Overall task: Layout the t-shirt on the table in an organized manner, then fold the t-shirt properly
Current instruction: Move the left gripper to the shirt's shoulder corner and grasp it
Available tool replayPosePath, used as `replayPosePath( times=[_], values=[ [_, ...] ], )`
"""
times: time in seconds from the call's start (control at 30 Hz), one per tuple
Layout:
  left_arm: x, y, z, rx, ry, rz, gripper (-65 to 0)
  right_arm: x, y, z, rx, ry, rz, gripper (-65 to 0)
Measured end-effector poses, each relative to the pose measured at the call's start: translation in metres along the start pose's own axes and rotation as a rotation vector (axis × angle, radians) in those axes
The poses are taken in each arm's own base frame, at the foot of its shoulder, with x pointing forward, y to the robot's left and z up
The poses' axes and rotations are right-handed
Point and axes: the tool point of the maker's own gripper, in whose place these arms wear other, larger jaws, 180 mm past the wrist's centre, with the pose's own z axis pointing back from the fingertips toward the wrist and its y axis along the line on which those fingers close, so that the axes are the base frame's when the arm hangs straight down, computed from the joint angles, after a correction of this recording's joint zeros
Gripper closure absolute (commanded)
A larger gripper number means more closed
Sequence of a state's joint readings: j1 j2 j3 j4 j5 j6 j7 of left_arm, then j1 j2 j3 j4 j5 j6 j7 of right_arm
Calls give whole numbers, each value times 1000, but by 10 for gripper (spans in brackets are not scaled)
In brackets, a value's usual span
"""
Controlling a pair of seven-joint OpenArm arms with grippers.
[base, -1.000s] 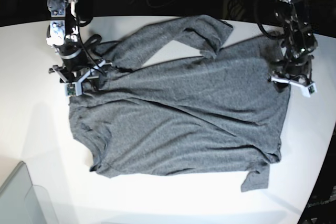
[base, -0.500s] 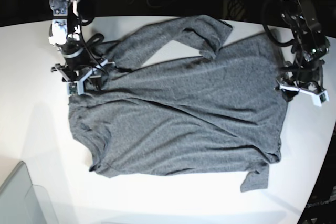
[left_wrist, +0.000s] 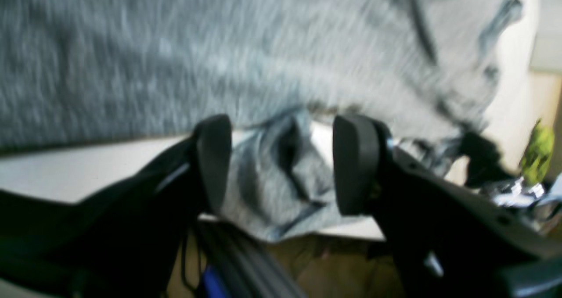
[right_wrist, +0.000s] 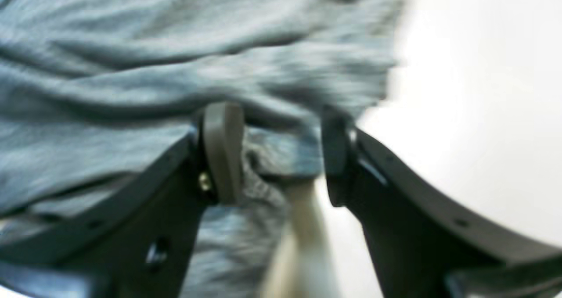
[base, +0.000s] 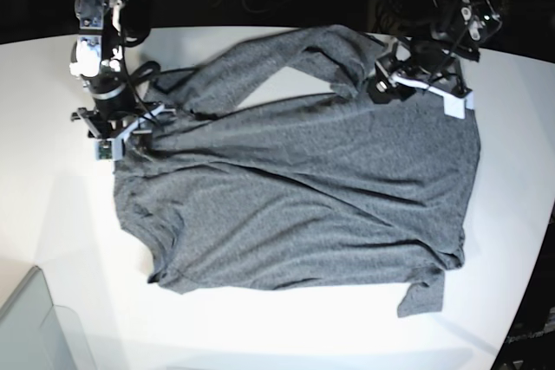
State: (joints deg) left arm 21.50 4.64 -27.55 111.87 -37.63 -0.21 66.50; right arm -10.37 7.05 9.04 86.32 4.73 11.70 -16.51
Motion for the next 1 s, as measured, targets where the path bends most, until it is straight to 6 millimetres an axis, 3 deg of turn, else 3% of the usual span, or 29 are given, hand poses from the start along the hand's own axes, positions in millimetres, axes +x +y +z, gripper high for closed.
replayPosePath(
  times=[0.1, 0.2, 0.4, 0.9, 1.0],
  values=[
    [-17, -12, -2, -41, 71, -41, -357, 1, -6, 1, -14, -1, 2, -292],
    [-28, 0, 2, -5, 103, -52, -357, 0, -1, 0, -4, -1, -5, -292],
    [-21, 11, 6, 27, 94, -82, -357, -3, -1, 1, -5, 6, -5, -292],
    [-27, 40, 2, 171, 125, -144, -355, -6, -1, 2, -5, 14, -6, -292],
    [-44, 37, -8, 154, 185, -168, -354, -6, 0, 2, -3, 14, -6, -292]
  ],
)
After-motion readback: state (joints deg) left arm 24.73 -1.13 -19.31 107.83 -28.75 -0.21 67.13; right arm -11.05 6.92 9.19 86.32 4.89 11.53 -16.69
